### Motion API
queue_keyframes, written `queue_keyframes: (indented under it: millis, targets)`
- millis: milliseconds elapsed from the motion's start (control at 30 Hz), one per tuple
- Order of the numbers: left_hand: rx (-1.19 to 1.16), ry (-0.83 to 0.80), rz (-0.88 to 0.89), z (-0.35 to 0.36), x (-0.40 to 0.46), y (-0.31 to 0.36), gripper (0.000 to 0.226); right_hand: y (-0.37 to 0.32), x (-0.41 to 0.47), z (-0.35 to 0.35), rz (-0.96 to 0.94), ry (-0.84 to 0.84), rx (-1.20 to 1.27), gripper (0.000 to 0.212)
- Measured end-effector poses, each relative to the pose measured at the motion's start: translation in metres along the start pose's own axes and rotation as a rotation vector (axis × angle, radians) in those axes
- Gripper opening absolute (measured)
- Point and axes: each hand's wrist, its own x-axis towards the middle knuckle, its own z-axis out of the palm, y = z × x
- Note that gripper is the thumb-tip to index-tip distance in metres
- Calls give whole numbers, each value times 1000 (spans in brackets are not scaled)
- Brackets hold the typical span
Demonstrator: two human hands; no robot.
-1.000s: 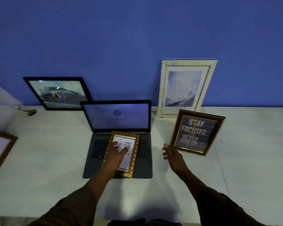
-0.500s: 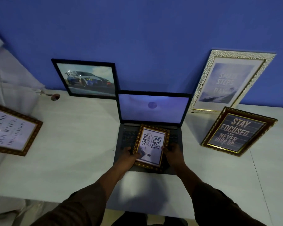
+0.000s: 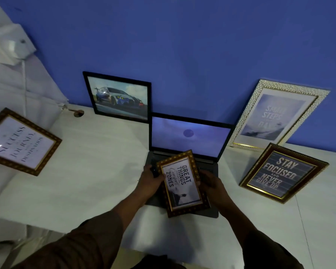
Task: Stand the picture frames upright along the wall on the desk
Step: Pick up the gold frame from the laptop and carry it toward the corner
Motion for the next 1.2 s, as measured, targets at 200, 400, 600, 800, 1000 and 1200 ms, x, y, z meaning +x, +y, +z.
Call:
queue_keyframes:
  millis: [200,400,600,800,1000,1200]
  targets:
    - [260,101,129,-22,-33,17,47,-43,-7,-20,-152,-267,-150,32]
    - [-37,181,183,-29,-77,14,36,-66,-1,-32,-103,-325,-65,28]
    - [-366,368,50,-35,-120,-5,35,-67,-7,-9,-12,-394,208,23]
    - [-659,249,67,-63,-159,-21,54,-92,-11,56,115,-255,433,34]
    - [-856,-38,56,-80,-166,-38,77,-116,-9,81,26,-248,384,37]
    - [-1039,-194,35,-105,-158,-48,85,-139,4,103,-39,-280,280,36]
